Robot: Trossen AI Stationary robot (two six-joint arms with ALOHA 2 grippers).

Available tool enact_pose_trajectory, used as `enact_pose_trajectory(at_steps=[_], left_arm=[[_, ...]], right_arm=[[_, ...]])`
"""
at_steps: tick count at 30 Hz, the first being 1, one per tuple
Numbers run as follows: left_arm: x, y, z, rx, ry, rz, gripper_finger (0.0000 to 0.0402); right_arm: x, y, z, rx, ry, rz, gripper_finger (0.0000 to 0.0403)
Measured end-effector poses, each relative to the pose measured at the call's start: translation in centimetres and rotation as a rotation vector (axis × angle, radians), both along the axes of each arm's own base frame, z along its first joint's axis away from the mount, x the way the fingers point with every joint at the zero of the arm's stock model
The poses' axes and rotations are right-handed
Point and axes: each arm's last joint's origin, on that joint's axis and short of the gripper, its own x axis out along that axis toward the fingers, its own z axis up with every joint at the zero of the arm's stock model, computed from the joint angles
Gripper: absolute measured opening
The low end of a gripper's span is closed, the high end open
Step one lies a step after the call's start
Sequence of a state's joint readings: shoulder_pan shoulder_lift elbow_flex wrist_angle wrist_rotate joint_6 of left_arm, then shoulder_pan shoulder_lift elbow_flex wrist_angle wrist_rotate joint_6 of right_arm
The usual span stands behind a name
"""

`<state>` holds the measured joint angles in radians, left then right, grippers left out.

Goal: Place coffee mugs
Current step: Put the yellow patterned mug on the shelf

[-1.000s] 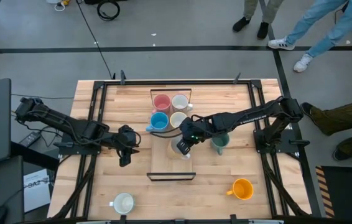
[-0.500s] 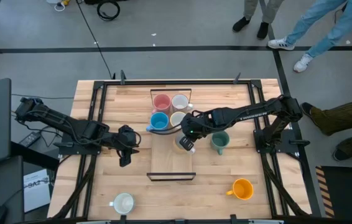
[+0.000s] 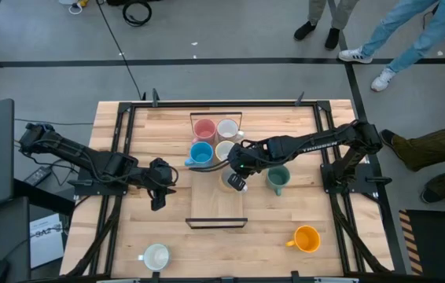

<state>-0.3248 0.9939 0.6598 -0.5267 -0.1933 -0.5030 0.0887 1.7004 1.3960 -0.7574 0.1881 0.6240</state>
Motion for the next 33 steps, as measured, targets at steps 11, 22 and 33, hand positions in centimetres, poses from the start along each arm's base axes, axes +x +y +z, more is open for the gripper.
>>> enact_pose_trajectory(at_steps=[11,22,33], left_arm=[[0.0,0.0,0.0,0.0,0.0,0.0,0.0126],[0.0,0.0,0.0,0.0,0.0,0.0,0.0126],[0.0,0.0,0.0,0.0,0.0,0.0,0.0126]], right_arm=[[0.0,-0.06,-0.14,-0.014,0.006,0.02,0.0037],[0.03,-0.57,-0.16,-0.008,0.006,-0.004,0.0058],[0.04,-0.57,-0.16,0.005,0.005,0.002,0.0084]])
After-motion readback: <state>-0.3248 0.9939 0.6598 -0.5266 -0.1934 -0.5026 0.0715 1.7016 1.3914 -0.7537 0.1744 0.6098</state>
